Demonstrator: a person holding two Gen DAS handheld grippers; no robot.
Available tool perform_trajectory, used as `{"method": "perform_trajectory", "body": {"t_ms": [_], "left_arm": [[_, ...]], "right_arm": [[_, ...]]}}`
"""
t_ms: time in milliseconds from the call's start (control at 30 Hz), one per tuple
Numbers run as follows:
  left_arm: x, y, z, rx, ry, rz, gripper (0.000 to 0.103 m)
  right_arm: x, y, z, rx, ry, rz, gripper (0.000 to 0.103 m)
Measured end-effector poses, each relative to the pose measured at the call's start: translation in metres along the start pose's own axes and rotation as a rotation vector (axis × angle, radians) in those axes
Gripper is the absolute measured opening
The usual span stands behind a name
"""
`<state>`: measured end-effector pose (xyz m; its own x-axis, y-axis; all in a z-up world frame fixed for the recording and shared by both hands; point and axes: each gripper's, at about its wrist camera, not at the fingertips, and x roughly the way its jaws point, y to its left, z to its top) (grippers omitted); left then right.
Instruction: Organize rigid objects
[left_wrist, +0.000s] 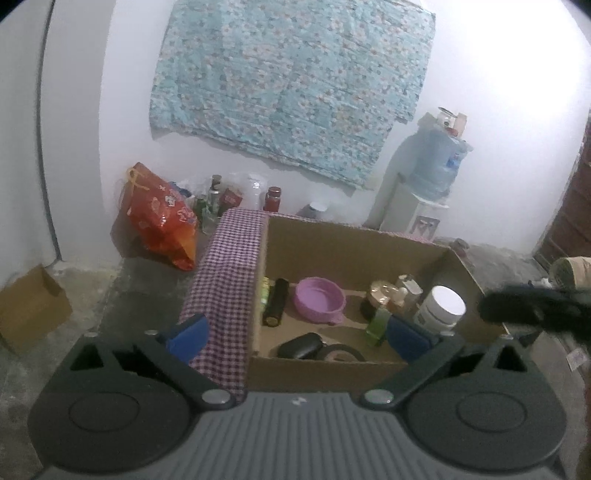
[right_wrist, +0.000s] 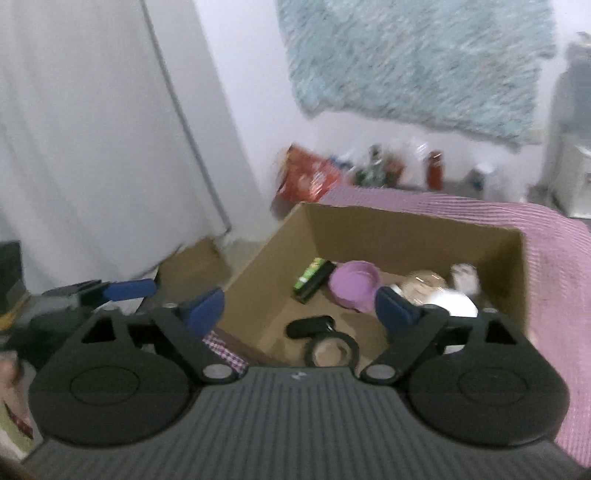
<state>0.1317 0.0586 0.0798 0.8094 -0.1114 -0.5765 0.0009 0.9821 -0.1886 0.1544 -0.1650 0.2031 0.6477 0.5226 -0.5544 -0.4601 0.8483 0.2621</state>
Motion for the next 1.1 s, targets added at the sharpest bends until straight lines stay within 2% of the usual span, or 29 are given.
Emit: {"method": "perform_trajectory", "body": {"t_ms": [33, 133, 200, 300, 367, 500, 600, 1100], "left_arm": [[0.001, -0.005, -0.001, 0.011, 0.004, 0.007, 0.103], [0.007, -0.019, -0.005, 0.052, 0.017, 0.041, 0.103], [0.013, -0.028, -0.007, 0.091, 0.028, 0.057, 0.103], [0.017, -0.042, -0.009, 0.17, 0.059, 0.06, 0.103], [0.018, -0.045, -0.011, 0.163, 0.059, 0.071, 0.103], [0.017, -0.044, -0.012, 0.111, 0.049, 0.086, 0.103], [0.018, -0.045, -0.012, 0.092, 0.079, 0.068, 0.103], [0.021, -0.05, -0.012, 0.134, 0.104, 0.116, 0.103]], "right_arm": [[-0.008, -0.001, -0.011, 0.018, -0.027, -0.034, 0.101], [-0.016, -0.001, -0.044, 0.054, -0.078, -0.155, 0.101], [-0.011, 0.0, -0.057, 0.037, -0.059, -0.238, 0.101], [0.002, 0.0, -0.062, 0.005, -0.027, -0.306, 0.101], [0.004, 0.0, -0.061, 0.002, -0.032, -0.342, 0.101], [0.008, -0.004, -0.061, 0.031, -0.035, -0.361, 0.101], [0.01, -0.006, -0.061, 0.054, -0.021, -0.374, 0.101], [0.019, -0.009, -0.064, 0.081, 0.0, -0.378, 0.101]]}}
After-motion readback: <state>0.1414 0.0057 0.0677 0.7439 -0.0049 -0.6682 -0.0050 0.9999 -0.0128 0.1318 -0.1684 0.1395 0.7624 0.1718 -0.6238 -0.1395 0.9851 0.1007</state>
